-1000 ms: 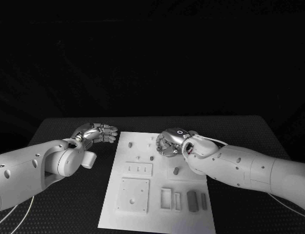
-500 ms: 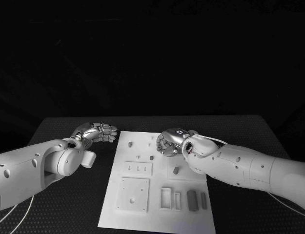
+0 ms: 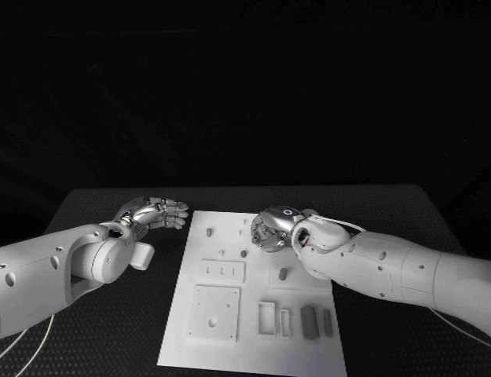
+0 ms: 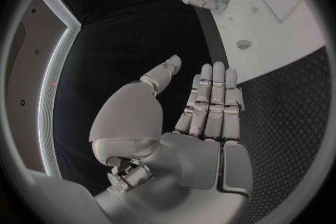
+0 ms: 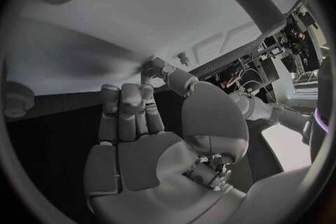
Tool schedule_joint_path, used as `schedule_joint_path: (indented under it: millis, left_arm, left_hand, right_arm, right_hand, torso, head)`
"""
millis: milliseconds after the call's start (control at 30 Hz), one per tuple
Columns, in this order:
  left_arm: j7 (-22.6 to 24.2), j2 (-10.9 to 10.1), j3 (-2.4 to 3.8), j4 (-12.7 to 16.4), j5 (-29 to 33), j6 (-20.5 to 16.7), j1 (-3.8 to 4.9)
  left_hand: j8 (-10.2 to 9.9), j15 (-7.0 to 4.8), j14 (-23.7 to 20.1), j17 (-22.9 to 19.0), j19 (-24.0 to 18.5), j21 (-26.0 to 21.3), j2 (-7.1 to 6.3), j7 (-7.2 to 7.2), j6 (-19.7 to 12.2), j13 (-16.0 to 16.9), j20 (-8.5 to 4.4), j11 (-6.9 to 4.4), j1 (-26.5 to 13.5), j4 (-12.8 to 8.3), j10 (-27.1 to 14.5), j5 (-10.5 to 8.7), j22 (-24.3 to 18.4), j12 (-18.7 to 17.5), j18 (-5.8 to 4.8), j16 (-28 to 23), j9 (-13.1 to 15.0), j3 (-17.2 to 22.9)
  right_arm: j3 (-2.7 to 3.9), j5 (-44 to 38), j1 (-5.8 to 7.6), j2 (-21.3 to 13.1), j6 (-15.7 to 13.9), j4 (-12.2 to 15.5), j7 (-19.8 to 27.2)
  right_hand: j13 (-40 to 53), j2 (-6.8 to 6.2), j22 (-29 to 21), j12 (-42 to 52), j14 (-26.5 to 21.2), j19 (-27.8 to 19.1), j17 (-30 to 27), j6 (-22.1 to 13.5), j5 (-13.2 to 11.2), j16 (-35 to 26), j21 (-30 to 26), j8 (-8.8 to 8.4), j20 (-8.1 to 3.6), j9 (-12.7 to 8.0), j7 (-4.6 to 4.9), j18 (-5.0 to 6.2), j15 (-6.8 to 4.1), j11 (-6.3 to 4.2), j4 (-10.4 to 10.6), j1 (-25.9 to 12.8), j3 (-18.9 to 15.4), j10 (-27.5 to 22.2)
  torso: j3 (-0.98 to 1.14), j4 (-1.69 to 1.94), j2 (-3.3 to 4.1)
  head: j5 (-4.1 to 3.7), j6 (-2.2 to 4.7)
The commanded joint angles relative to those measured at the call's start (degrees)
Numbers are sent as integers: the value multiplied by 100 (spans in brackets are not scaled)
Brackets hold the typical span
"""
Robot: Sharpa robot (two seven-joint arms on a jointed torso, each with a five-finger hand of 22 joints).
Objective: Assemble the parts on the task board
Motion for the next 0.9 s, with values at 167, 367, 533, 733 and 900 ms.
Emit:
schedule_joint_path:
  millis: [167, 367, 533, 733, 900]
  left_arm:
    - [61, 6, 3, 8, -24, 65, 2]
    - [64, 1, 3, 2, -27, 56, 3]
    - [69, 15, 3, -18, -29, 51, 3]
    - [73, 28, 3, -31, -30, 42, 3]
    - [77, 46, 3, -43, -32, 42, 3]
  left_hand:
    - [-32, 20, -22, 7, -31, 34, -4, -10, -35, 11, 4, 8, -31, 32, -8, -22, 124, -30, 90, 3, 7, 6]
    - [-32, 20, -22, 8, -32, 35, -5, -11, -35, 13, 3, 8, -28, 29, -8, -21, 124, -31, 90, 3, 9, 7]
    - [-32, 20, -22, 8, -32, 35, -7, -11, -35, 14, 3, 7, -25, 27, -7, -21, 124, -32, 90, 3, 11, 7]
    - [-32, 20, -22, 9, -33, 36, -8, -11, -35, 15, 3, 7, -22, 25, -7, -20, 124, -32, 91, 4, 13, 8]
    - [-33, 20, -22, 9, -33, 37, -8, -11, -35, 17, 3, 7, -19, 23, -7, -20, 124, -33, 91, 4, 14, 9]
  right_arm:
    - [-9, -72, -14, -30, -316, 61, -88]
    - [-4, -127, 5, -43, -717, 103, -162]
    - [-1, -295, 90, 25, -924, 9, -184]
    - [-1, -413, 129, 117, -983, -142, -189]
    - [-1, -521, 130, 239, -1072, -342, -171]
  right_hand:
    - [-22, 41, 10, 35, 43, 60, 9, 349, 36, -16, 9, 70, 11, 87, 91, 257, -70, -86, -10, -48, 73, 46]
    - [-34, 25, 12, 34, 72, 88, 5, 377, 36, -17, 12, 86, -4, 98, 75, 257, -87, -102, -25, -48, 121, 81]
    - [-50, -25, 13, 25, 108, 123, -4, 401, 36, -23, 13, 99, -24, 104, 63, 257, -98, -115, -31, -40, 173, 120]
    - [-63, -58, 12, 15, 134, 149, -13, 417, 36, -30, 12, 105, -38, 107, 56, 257, -103, -121, -22, -33, 205, 146]
    - [-71, -77, 11, 9, 149, 161, -18, 425, 36, -34, 9, 108, -46, 108, 54, 257, -104, -124, -13, -28, 223, 160]
  torso:
    - [-3, -6, -7]
    - [-1, -3, -6]
    - [-4, 4, -5]
    - [-6, 13, -1]
    - [-4, 9, 5]
  head:
    - [-7, 28]
    - [-14, 65]
    - [-29, 117]
    - [-30, 151]
    - [-18, 180]
